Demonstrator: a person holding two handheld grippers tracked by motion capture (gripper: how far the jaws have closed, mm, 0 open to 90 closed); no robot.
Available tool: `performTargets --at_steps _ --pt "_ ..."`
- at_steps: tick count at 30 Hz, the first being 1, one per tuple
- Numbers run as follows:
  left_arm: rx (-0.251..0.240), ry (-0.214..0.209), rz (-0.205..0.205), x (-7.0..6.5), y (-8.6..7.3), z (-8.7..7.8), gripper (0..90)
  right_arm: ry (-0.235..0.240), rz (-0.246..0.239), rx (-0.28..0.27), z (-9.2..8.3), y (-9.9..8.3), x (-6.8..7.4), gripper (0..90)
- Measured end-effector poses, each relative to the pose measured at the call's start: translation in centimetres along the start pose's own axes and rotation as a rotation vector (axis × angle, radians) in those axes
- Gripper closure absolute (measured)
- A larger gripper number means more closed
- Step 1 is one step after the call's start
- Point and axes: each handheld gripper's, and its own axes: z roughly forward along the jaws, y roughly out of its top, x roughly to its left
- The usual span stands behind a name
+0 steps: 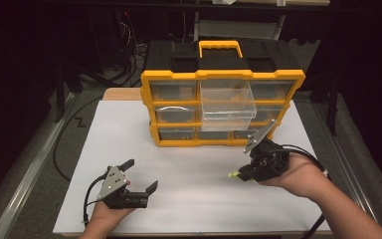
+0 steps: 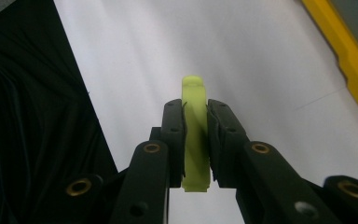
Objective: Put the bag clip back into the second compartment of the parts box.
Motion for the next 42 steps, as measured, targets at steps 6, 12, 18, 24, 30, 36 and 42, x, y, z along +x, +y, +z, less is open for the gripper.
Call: performTargets --at_steps 6,12,18,24,30,36,42 --pt "0.003 -0.010 0.003 -0.1 0.0 0.0 0.4 0.003 0.002 0.003 -1.9 0.8 -0.1 79.2" --pt "0.004 -0.015 0.004 -0.1 0.0 0.0 0.4 -0.009 0.002 0.003 -3.6 1.6 -0.2 79.2" --pt "0.007 -0.020 0.008 -0.2 0.0 0.0 0.4 -0.010 -0.005 0.007 -5.2 2.4 -0.1 79.2" --pt "0.006 -0.022 0.009 -0.2 0.0 -0.1 0.4 -0.017 -0.014 0.008 -6.9 3.5 0.1 79.2" --pt "0.008 -0.024 0.007 -0.2 0.0 -0.1 0.4 -0.023 -0.018 0.001 -8.4 4.6 0.2 79.2" --pt "0.007 -0.026 0.007 -0.2 0.0 -0.1 0.4 -0.022 -0.028 0.008 -9.7 5.5 0.4 79.2" --pt "0.008 -0.030 0.009 -0.2 0.0 -0.1 0.4 -0.029 -0.033 0.003 -11.1 6.2 0.5 79.2"
